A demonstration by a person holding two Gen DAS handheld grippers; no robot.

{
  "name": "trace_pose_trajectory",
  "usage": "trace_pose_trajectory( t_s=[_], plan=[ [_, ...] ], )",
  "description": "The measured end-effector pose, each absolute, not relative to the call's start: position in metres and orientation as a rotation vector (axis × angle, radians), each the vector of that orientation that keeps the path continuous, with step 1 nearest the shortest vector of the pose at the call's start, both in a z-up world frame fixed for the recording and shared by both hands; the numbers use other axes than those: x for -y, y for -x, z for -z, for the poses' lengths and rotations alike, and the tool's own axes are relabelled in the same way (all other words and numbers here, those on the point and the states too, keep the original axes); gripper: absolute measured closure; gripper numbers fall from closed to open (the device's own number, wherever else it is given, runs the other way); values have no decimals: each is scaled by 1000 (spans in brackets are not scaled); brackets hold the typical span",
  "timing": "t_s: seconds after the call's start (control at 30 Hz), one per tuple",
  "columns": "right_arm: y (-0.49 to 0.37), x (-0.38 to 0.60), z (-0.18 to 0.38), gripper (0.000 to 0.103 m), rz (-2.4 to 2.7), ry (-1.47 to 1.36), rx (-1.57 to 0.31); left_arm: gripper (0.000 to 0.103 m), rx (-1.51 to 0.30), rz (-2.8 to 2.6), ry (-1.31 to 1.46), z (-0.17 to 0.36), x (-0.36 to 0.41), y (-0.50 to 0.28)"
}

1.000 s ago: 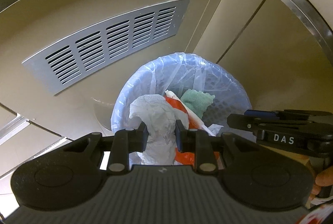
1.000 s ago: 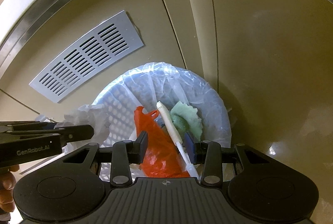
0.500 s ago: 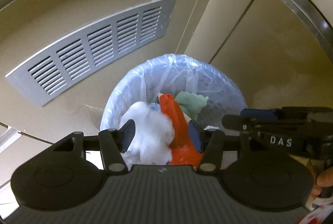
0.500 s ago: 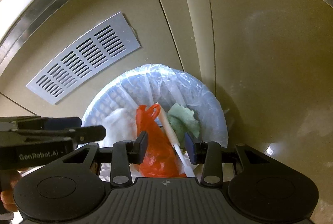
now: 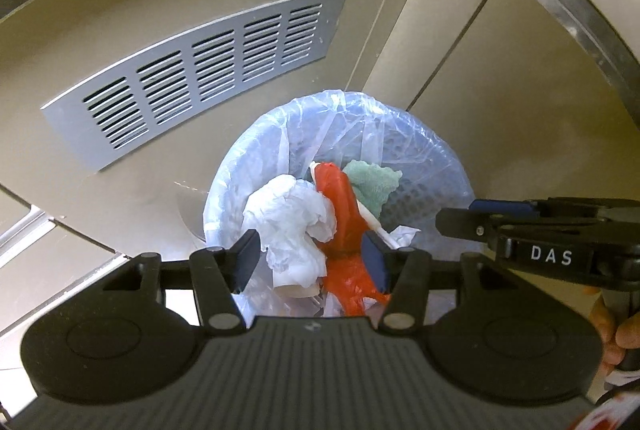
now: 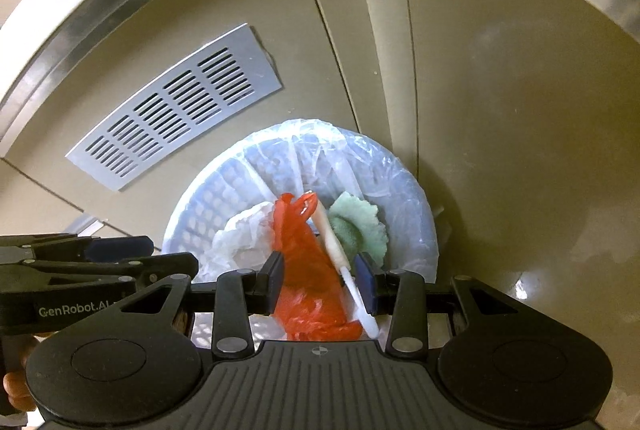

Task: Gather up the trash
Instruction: 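Raise both tools back toward the counter trash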

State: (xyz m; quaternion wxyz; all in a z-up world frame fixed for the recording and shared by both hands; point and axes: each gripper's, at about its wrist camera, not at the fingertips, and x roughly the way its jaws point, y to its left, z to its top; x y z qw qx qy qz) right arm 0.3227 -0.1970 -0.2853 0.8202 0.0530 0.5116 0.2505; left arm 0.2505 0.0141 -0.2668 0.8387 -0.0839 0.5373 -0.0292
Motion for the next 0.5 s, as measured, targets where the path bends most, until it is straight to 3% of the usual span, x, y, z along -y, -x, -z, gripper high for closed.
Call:
trace_pose_trajectory(
  t_s=[0.5],
  plan=[
    [-292,210,216,62,-661,-124,-1051,52,-1023,-42,219,176,-15,-199]
  ],
)
